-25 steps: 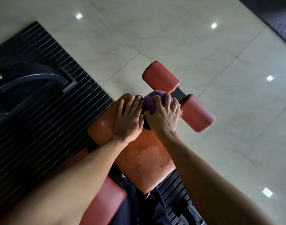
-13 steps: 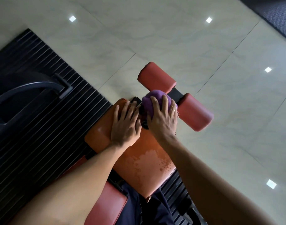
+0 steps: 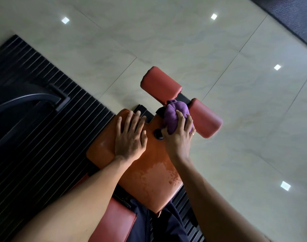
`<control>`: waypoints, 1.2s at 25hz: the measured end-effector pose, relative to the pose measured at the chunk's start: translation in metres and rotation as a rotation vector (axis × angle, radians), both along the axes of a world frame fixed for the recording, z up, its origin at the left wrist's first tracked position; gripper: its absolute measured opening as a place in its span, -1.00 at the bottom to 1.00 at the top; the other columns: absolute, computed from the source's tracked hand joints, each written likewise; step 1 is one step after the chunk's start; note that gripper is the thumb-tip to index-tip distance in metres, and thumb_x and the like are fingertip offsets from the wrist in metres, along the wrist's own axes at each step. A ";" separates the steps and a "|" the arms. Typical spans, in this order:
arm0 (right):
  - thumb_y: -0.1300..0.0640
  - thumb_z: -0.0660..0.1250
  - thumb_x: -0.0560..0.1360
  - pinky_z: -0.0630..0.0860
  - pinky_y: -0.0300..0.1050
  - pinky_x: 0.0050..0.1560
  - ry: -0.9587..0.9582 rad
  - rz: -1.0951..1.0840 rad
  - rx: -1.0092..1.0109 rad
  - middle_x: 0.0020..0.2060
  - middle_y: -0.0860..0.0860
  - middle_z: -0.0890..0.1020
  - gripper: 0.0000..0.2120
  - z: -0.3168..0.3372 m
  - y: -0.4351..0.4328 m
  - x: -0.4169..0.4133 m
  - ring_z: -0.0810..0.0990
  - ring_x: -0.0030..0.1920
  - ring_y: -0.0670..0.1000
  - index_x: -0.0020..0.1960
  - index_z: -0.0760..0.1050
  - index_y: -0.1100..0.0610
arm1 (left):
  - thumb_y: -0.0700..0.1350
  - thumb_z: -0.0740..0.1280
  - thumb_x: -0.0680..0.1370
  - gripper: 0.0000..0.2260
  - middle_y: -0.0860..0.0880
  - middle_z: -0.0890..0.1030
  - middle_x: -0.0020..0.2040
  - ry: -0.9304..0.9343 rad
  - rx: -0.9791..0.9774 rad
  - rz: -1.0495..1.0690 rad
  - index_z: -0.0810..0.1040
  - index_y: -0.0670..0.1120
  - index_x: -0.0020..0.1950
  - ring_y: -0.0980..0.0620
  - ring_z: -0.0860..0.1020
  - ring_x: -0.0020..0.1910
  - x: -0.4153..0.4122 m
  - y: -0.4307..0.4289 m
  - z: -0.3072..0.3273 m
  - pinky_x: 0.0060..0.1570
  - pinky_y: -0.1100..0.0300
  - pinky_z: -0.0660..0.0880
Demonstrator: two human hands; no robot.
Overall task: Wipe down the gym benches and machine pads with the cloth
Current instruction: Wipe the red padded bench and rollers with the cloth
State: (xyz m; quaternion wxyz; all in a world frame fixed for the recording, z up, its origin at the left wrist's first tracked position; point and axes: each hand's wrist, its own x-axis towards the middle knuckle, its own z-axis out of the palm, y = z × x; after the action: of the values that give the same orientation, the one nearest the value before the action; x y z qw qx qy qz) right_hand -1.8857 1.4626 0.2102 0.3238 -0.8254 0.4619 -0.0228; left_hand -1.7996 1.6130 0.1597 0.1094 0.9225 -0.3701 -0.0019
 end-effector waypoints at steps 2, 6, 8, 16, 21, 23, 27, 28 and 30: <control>0.10 0.43 0.46 0.43 0.14 0.25 -0.026 -0.091 0.062 0.56 0.04 0.09 -0.26 0.002 0.016 -0.001 0.17 0.46 0.24 0.57 0.21 -0.04 | 0.05 0.10 0.67 -0.54 -0.08 0.25 0.60 -0.012 0.007 0.001 0.35 -0.04 0.56 -0.12 0.15 0.60 -0.001 -0.001 0.000 0.51 -0.26 0.08; 0.07 0.50 0.43 0.56 0.34 0.16 0.044 0.143 -0.049 0.55 0.10 0.12 -0.22 0.001 0.059 -0.034 0.14 0.44 0.31 0.55 0.21 -0.03 | 0.02 0.14 0.65 -0.54 -0.09 0.30 0.58 -0.018 0.004 0.008 0.38 -0.06 0.54 -0.14 0.19 0.59 0.000 -0.001 -0.003 0.52 -0.25 0.08; 0.01 0.57 0.37 0.55 0.37 0.19 0.056 0.314 -0.186 0.50 0.18 0.25 -0.19 -0.001 0.066 -0.053 0.18 0.42 0.30 0.53 0.30 0.02 | 0.02 0.18 0.64 -0.54 -0.10 0.30 0.58 -0.025 0.015 -0.003 0.38 -0.07 0.53 -0.15 0.19 0.59 0.000 -0.001 -0.005 0.52 -0.26 0.08; 0.00 0.50 0.39 0.44 0.34 0.34 0.147 0.237 -0.163 0.54 0.13 0.21 -0.21 0.005 0.071 -0.042 0.23 0.44 0.40 0.55 0.25 -0.03 | 0.00 0.15 0.64 -0.54 -0.10 0.31 0.58 0.022 -0.036 -0.039 0.38 -0.07 0.53 -0.15 0.20 0.58 0.002 0.001 -0.002 0.52 -0.25 0.06; -0.15 0.40 0.41 0.38 0.40 0.39 0.105 0.522 -0.236 0.51 0.17 0.30 -0.25 0.004 0.088 -0.105 0.27 0.48 0.35 0.56 0.30 -0.03 | 0.07 0.07 0.70 -0.53 -0.12 0.25 0.60 0.086 -0.041 -0.141 0.30 -0.03 0.59 -0.13 0.18 0.59 0.014 0.020 0.002 0.56 -0.16 0.05; -0.15 0.35 0.45 0.43 0.35 0.33 0.086 0.525 -0.240 0.52 0.14 0.27 -0.30 0.004 0.068 -0.106 0.30 0.46 0.33 0.55 0.32 -0.03 | 0.08 0.06 0.70 -0.52 -0.14 0.21 0.61 0.097 -0.043 -0.191 0.27 -0.03 0.60 -0.14 0.15 0.60 0.018 0.029 0.003 0.57 -0.14 0.03; -0.20 0.32 0.53 0.16 0.32 0.54 0.122 0.108 -0.121 0.56 0.12 0.17 -0.35 0.004 0.101 -0.046 0.11 0.54 0.29 0.55 0.23 -0.06 | 0.05 0.04 0.70 -0.54 -0.16 0.21 0.61 0.089 -0.046 -0.213 0.29 -0.01 0.59 -0.16 0.15 0.60 0.018 0.045 0.005 0.57 -0.15 0.04; -0.20 0.32 0.54 0.08 0.32 0.57 0.111 0.111 -0.144 0.57 0.15 0.17 -0.35 0.003 0.120 -0.043 0.07 0.56 0.29 0.55 0.24 -0.04 | 0.04 0.04 0.70 -0.55 -0.16 0.21 0.61 0.091 -0.043 -0.207 0.29 -0.01 0.59 -0.15 0.14 0.60 0.017 0.050 0.005 0.57 -0.15 0.04; -0.18 0.35 0.53 0.09 0.34 0.56 0.067 0.224 -0.208 0.55 0.20 0.23 -0.36 -0.003 0.148 -0.064 0.10 0.57 0.32 0.54 0.31 0.01 | 0.03 0.04 0.71 -0.55 -0.14 0.20 0.61 0.099 -0.035 -0.203 0.27 0.00 0.60 -0.14 0.14 0.61 0.014 0.057 0.005 0.56 -0.17 0.05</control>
State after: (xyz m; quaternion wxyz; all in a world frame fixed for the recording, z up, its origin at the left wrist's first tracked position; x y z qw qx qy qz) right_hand -1.9495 1.6101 0.2076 0.2213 -0.9012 0.3726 -0.0068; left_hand -1.7855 1.6704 0.1643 0.1430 0.8769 -0.4559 -0.0521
